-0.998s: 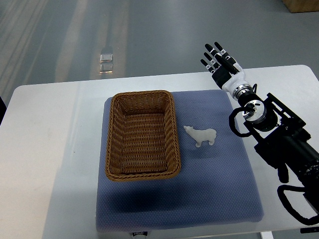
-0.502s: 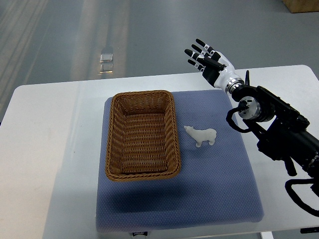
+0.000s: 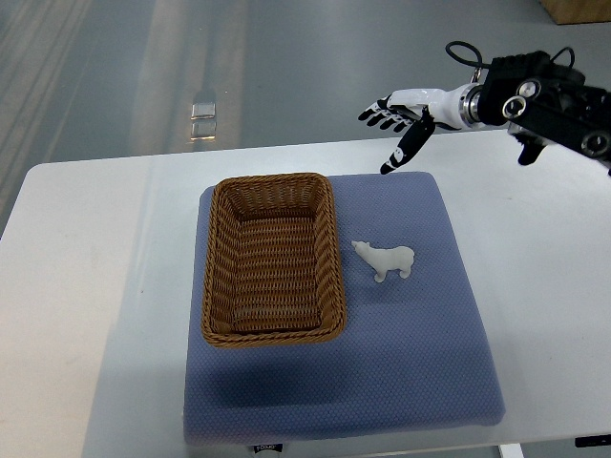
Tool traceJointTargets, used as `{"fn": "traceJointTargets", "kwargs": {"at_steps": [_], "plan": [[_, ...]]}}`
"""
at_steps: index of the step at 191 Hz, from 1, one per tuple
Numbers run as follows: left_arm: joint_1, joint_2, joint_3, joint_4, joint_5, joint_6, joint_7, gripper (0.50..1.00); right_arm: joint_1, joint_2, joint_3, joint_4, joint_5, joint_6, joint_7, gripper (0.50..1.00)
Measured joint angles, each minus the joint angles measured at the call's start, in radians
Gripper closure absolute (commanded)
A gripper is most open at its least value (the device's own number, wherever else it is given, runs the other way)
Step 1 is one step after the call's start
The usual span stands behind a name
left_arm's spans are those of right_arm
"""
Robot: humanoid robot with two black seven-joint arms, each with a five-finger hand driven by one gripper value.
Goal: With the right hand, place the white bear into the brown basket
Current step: 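Lower the right hand down onto the white polar bear figurine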
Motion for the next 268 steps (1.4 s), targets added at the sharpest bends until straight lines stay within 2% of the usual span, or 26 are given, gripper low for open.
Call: {"fn": "traceJointTargets", "kwargs": {"at_steps": [20,35,59,111,160,207,268], "plan": [[0.000,0.000,0.000,0.000,0.000,-0.001,0.000,0.500,0.139,-0.018,-0.131,0.062,-0.004,0.128,-0.073,0.576],[0.000,0.000,0.000,0.000,0.001,-0.001,0.000,0.500,0.206,-0.035,-0.161,0.127,-0.001,0.179,-0.106,0.576],[0.000,0.000,0.000,0.000,0.001,-0.001,0.000,0.500,0.257,-0.053,-0.172,0.216,0.026,0.197,-0.120,0.576],[0.000,0.000,0.000,0.000,0.000,-0.001,0.000,0.500,0.230,-0.091,-0.168,0.270,0.137,0.198,-0.127,0.581],[0.000,0.000,-0.001,0.000,0.000,-0.001,0.000,0.500,0.117,-0.131,-0.147,0.336,0.143,0.133,-0.126,0.583],[0.000,0.000,-0.001,0.002,0.000,-0.002,0.000,0.500,-0.045,-0.123,-0.077,0.346,0.133,0.016,-0.124,0.583],[0.000,0.000,0.000,0.006,0.000,0.000,0.000,0.500,-0.172,-0.098,-0.013,0.347,0.119,-0.045,-0.123,0.589]]}}
